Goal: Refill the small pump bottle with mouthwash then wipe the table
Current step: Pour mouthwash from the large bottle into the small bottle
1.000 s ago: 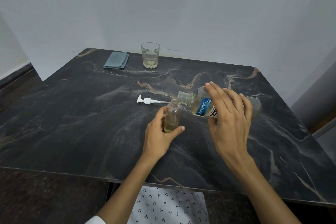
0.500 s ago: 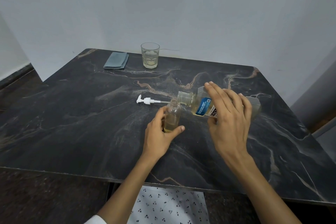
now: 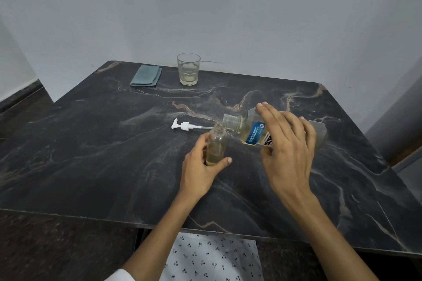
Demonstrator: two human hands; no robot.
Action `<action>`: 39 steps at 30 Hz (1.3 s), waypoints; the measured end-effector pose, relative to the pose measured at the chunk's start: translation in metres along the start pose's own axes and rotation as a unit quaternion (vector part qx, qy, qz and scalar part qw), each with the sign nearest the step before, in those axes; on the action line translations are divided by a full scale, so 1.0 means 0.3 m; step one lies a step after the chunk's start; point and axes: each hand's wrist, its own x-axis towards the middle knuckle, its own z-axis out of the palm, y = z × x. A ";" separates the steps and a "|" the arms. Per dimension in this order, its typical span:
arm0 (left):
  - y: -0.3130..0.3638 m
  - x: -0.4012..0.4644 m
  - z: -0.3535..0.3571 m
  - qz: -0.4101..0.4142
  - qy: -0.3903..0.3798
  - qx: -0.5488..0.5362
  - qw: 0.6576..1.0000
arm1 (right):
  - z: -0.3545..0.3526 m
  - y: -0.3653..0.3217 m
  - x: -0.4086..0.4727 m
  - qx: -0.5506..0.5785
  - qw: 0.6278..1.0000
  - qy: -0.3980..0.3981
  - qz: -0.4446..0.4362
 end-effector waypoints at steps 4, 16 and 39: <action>-0.002 0.001 0.000 0.000 0.001 0.000 1.000 | -0.001 0.002 0.000 0.000 1.000 0.001 0.000; -0.001 -0.001 -0.001 -0.001 -0.002 0.003 1.000 | -0.001 0.002 0.000 -0.005 1.000 -0.002 0.002; -0.003 0.001 0.002 0.002 0.005 0.001 1.000 | -0.004 -0.004 0.000 -0.004 1.000 -0.006 0.006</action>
